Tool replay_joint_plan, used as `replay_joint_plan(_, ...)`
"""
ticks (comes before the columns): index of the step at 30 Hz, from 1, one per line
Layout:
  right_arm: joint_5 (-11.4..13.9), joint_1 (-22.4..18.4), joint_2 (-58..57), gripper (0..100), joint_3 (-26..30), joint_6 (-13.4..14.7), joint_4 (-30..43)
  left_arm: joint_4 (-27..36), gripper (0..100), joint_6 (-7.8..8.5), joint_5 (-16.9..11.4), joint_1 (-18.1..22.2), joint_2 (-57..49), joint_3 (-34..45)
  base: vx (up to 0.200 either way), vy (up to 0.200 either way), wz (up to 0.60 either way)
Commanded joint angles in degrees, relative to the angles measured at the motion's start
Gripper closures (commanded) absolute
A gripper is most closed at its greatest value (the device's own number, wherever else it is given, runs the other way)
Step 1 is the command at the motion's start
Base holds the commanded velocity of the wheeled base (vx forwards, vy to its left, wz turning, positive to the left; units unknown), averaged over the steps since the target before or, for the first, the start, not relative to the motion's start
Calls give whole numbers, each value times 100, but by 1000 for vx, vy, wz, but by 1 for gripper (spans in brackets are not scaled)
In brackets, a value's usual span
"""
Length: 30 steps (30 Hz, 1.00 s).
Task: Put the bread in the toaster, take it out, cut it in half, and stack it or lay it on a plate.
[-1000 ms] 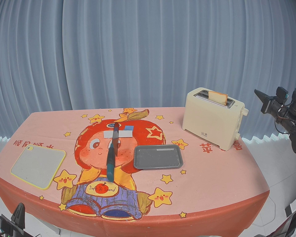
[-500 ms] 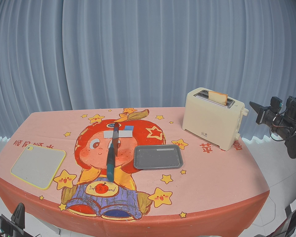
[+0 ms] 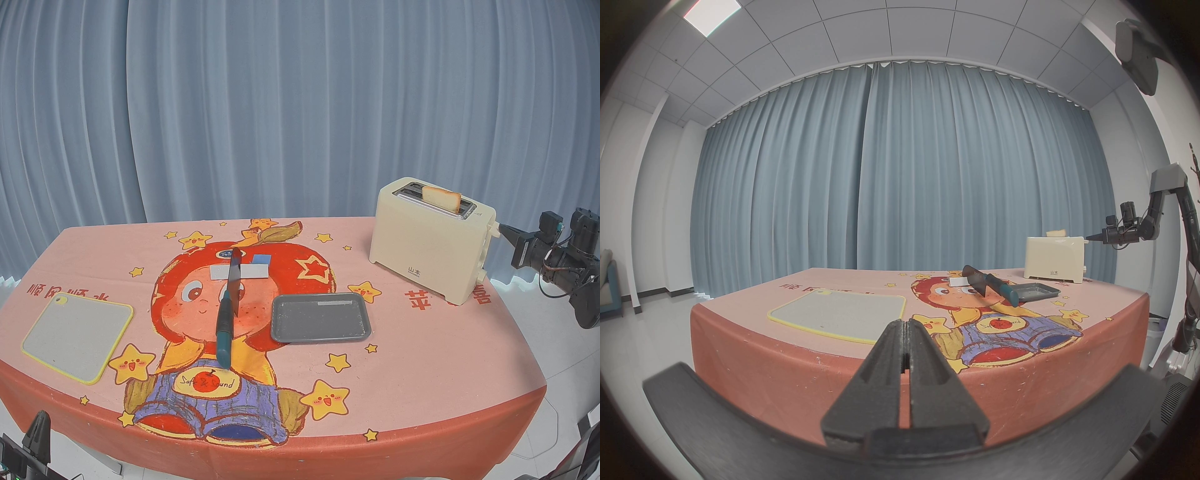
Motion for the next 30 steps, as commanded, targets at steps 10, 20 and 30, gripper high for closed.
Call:
replay_joint_plan(10,-5,22,138,100,75,-83,5,-2,100,-2,2,2,-93,101,0,0,0)
replay_joint_plan(20,-14,13,165,100,145,-92,5,-2,100,-2,2,2,-93,101,0,0,0)
replay_joint_plan(30,-23,5,253,100,233,-206,-4,-2,100,-2,2,2,-93,101,0,0,0)
